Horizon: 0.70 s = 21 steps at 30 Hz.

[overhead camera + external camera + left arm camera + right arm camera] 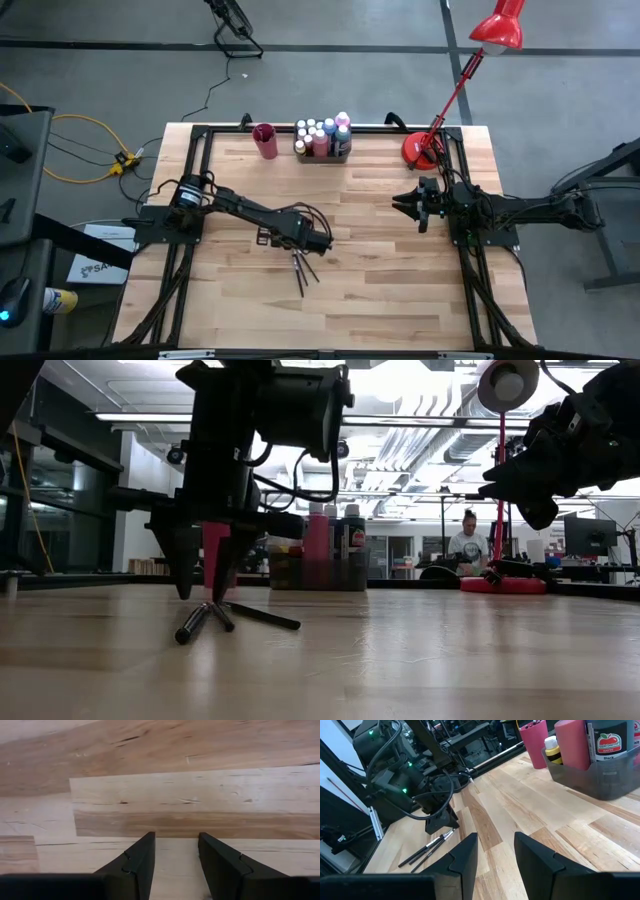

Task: Pick & Place Paint Supplies
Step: Put the black paint brush into the pink cup

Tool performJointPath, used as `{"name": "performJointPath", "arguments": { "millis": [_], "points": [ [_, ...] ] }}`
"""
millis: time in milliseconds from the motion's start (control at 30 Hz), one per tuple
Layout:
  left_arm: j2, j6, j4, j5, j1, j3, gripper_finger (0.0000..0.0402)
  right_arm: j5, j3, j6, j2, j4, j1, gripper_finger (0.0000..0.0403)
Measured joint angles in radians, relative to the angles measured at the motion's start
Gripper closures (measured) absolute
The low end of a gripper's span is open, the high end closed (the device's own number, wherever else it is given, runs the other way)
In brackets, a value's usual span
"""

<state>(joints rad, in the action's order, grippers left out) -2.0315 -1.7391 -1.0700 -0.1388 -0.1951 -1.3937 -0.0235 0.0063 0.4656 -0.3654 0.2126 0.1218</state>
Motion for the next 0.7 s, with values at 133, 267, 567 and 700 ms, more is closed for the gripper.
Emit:
{"name": "performJointPath", "arguments": {
  "millis": [133, 267, 567, 700],
  "points": [
    [0.000, 0.000, -0.002, 0.027, 0.000, 0.000, 0.0257, 0.000, 0.000, 0.000, 0.000, 0.000, 0.000, 0.0280],
    [0.001, 0.004, 0.021, 0.033, 0.000, 0.002, 0.0257, 0.000, 0.000, 0.000, 0.000, 0.000, 0.000, 0.0280],
    [0.003, 0.003, 0.070, 0.062, -0.013, 0.002, 0.0257, 0.000, 0.000, 0.000, 0.000, 0.000, 0.000, 0.0280],
    [0.003, 0.002, 0.090, 0.078, -0.018, 0.003, 0.0257, 0.000, 0.000, 0.000, 0.000, 0.000, 0.000, 0.0280]
  ]
}}
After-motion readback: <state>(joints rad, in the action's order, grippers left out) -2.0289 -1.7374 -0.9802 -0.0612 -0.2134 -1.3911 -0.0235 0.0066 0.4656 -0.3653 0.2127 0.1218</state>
